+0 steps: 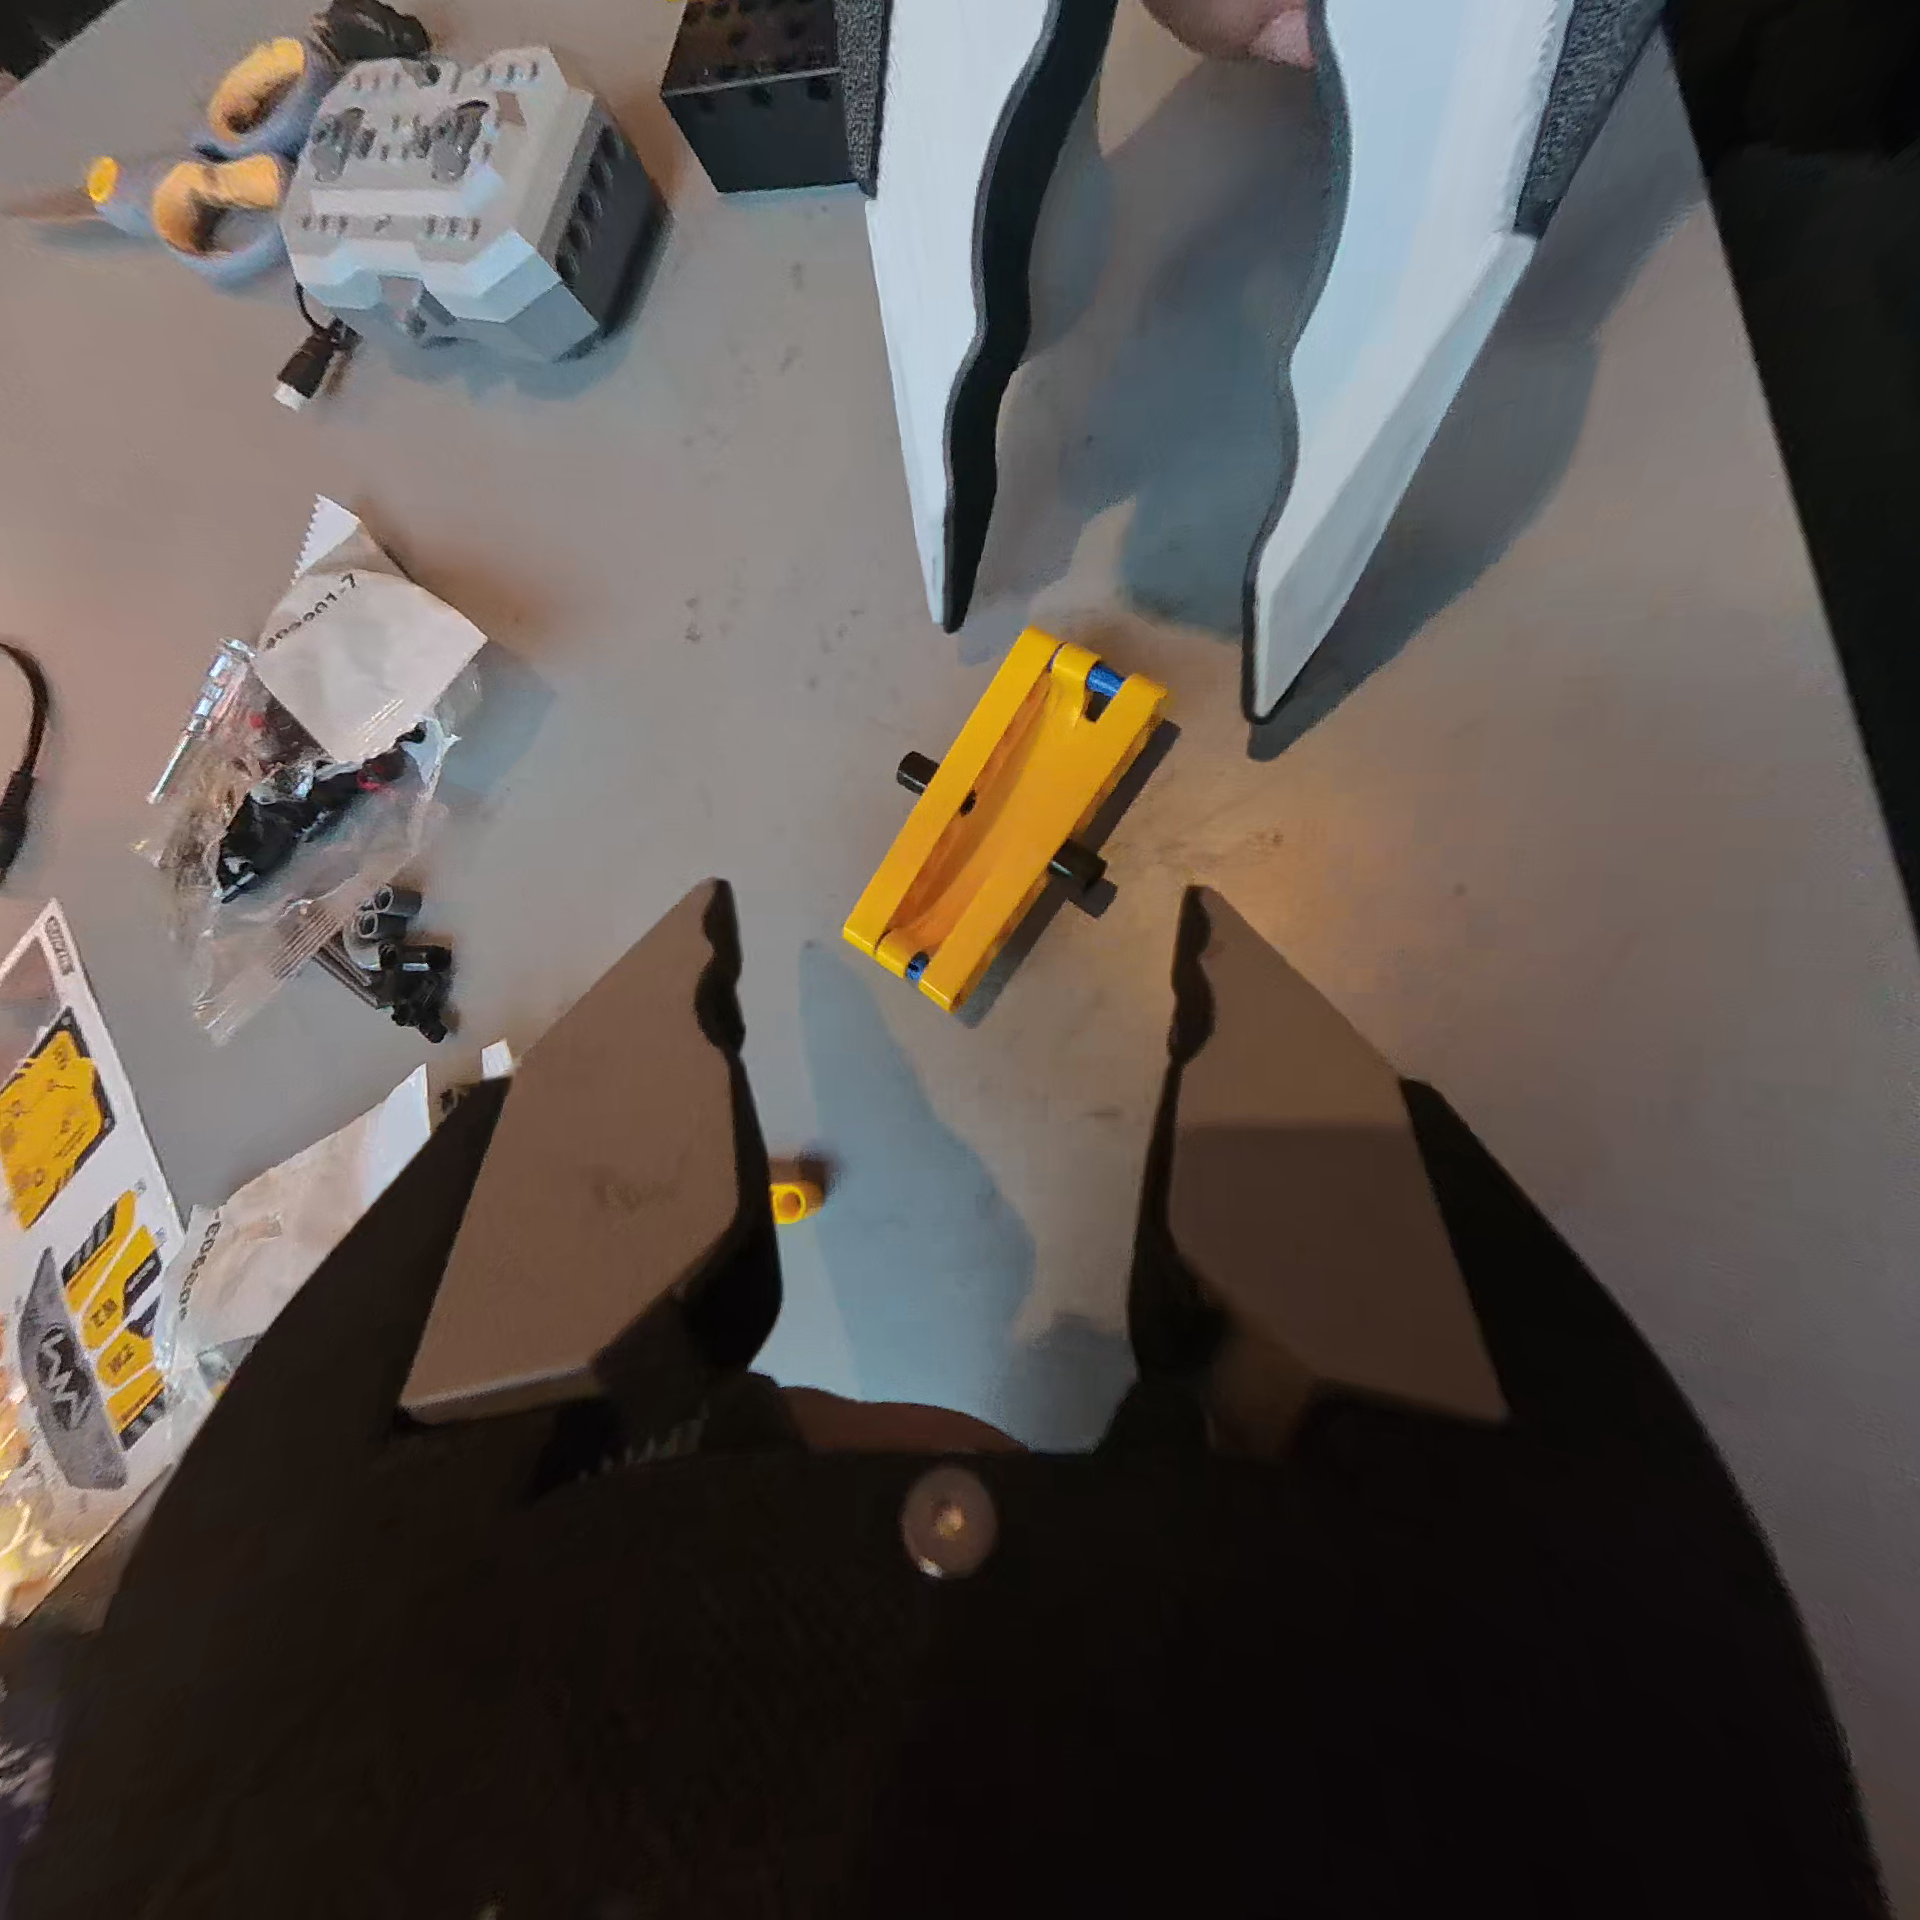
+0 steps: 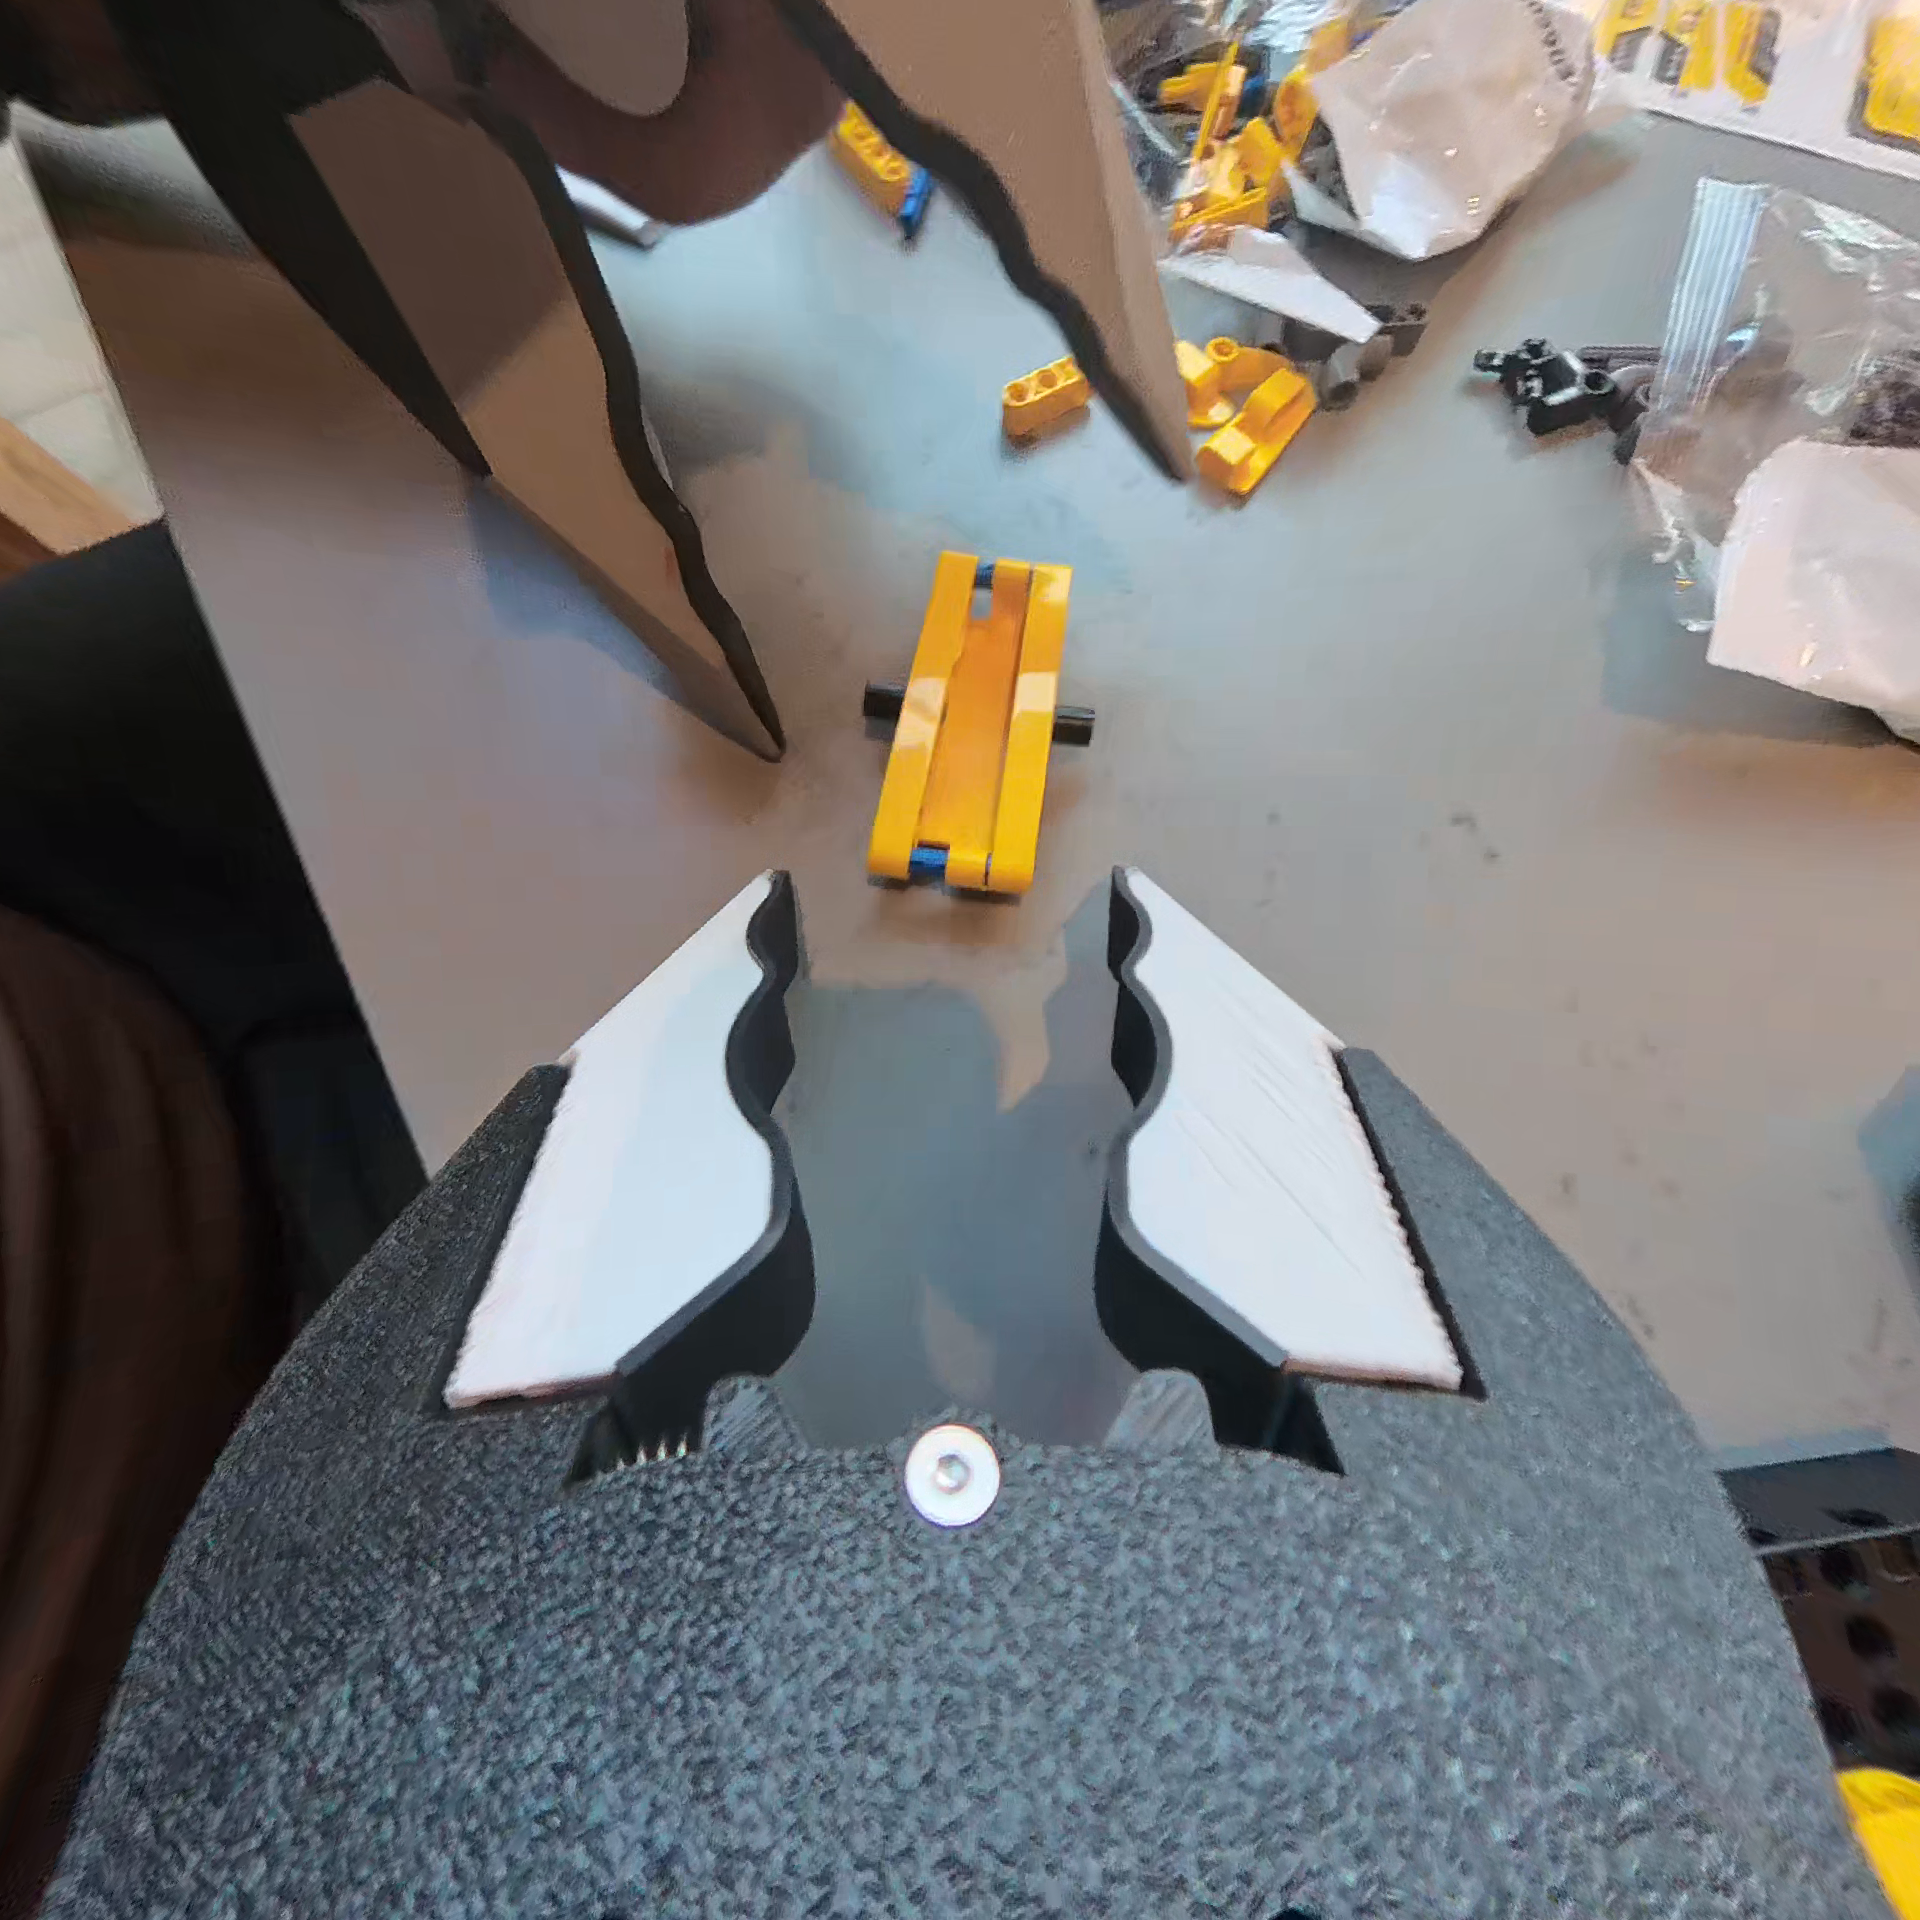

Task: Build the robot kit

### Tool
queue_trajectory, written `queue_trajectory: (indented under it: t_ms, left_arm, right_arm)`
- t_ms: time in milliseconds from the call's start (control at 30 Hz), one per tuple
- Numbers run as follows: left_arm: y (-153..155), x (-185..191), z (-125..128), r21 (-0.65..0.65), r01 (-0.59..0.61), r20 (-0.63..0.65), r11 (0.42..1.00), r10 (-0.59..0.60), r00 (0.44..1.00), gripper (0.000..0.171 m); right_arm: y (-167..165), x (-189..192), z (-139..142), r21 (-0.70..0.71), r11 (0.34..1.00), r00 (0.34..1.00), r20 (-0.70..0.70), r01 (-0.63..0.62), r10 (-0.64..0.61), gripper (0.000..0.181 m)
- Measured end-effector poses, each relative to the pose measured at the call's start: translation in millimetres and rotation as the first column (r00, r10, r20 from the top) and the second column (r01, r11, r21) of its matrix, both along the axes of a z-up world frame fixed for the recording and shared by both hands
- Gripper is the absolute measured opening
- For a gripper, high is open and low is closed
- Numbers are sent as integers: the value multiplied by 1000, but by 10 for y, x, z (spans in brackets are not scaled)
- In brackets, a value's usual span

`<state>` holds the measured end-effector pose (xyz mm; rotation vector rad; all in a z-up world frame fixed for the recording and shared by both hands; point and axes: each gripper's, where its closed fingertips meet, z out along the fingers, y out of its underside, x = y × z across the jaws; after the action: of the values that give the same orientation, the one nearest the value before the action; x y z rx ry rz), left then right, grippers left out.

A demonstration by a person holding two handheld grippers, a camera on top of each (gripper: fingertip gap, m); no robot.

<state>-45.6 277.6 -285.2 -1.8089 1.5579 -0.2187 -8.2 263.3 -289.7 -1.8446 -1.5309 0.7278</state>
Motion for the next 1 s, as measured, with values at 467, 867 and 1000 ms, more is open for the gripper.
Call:
queue_trajectory:
  t_ms: [467, 867, 1000]
  left_arm:
    - [56, 148, -52, -44, 6, 106, 999, -1, 994, 45]
    - [158, 12, -47, -79, -23, 156, 997, 35, 987, 66]
    - [84, 12, -53, -62, 22, 152, 998, -13, 988, 48]
  right_arm:
    - [147, -41, -12, 87, 994, 998, 10, -62, 61, 32]
    - [193, -135, 85, 505, 830, 967, 39, -237, 252, 32]
    - [195, -151, 108, 586, 772, 962, 48, -245, 269, 32]
